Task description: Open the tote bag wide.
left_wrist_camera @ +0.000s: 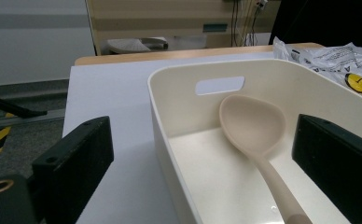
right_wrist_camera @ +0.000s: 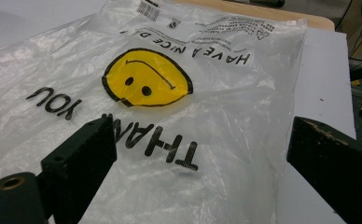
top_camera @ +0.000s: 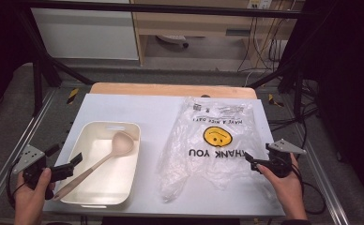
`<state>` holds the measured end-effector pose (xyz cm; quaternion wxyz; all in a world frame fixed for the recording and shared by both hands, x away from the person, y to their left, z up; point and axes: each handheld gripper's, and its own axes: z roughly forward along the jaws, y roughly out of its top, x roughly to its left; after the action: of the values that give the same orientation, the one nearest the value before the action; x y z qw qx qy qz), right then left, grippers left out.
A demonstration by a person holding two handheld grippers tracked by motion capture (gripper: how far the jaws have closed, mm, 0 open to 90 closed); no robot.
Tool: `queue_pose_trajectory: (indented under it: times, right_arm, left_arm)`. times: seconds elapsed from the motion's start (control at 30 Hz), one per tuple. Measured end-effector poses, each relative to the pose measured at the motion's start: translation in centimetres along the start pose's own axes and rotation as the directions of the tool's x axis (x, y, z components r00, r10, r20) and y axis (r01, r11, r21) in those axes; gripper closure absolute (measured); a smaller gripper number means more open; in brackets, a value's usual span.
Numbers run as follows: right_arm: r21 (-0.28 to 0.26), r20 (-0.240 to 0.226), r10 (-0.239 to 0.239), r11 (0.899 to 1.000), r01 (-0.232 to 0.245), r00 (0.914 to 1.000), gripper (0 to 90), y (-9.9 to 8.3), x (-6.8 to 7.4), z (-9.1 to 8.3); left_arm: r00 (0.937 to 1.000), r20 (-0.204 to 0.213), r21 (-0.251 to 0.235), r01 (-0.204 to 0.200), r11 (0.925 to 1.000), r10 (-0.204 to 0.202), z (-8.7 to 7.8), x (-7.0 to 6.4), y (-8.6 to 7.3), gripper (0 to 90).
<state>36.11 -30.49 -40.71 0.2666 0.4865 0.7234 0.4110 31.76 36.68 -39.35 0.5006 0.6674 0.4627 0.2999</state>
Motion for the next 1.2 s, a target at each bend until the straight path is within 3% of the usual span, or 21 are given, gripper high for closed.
queue_pose_trajectory:
  times: [0.1,0.27,0.4,0.67,0.8,0.87,0.93,1.0,1.03,1.2]
  right_arm:
    - [-0.001,0.011,-0.007,1.000,0.007,0.9999,12.7,0.5,-0.3,0.4]
    - [0.030,0.045,-0.015,0.999,0.013,0.9989,20.5,1.6,-2.0,2.0]
    - [0.050,0.064,0.019,0.999,-0.022,0.9977,24.4,1.8,-3.7,3.6]
    - [0.075,0.079,0.051,0.996,-0.057,0.9956,30.3,1.9,-6.2,6.1]
    - [0.098,0.050,0.053,0.994,-0.057,0.9974,38.6,1.7,-6.5,7.4]
    - [0.122,0.034,0.047,0.991,-0.051,0.9983,44.9,1.4,-6.5,8.2]
    - [0.146,0.032,0.036,0.988,-0.040,0.9988,50.8,1.0,-6.4,8.9]
    - [0.160,0.013,0.050,0.986,-0.052,0.9986,58.8,0.8,-6.4,9.2]
    - [0.174,0.006,0.031,0.984,-0.032,0.9995,63.5,0.8,-6.2,9.3]
    - [0.180,-0.067,0.038,0.983,-0.025,0.9970,87.7,0.6,-5.4,9.3]
  left_arm:
    - [1.0000,-0.001,-0.001,0.000,1.0000,0.000,0.0,0.0,0.0,4.9]
    - [1.0000,-0.002,0.005,0.003,1.0000,-0.003,-0.2,0.0,0.1,5.0]
    - [1.0000,0.005,0.008,0.005,1.0000,-0.005,-0.2,0.0,0.1,4.9]
    - [0.9998,-0.012,0.021,0.014,0.9997,-0.014,-0.2,0.0,0.0,5.2]
    - [0.9998,-0.016,0.019,0.013,0.9997,-0.013,-0.2,-0.1,0.0,5.1]
    - [0.9997,-0.017,0.015,0.018,0.9997,-0.018,-0.2,-0.1,0.0,5.1]
    - [0.9999,-0.011,0.027,-0.002,0.9996,0.002,0.0,-0.2,0.1,5.1]
    - [0.9998,-0.018,0.020,-0.001,0.9998,0.001,-0.1,-0.2,0.1,5.0]
    - [0.9998,-0.022,0.015,0.000,0.9999,0.000,-0.1,-0.1,0.1,5.0]
    - [0.9999,-0.016,0.020,-0.005,0.9998,0.005,0.0,-0.3,0.0,5.1]
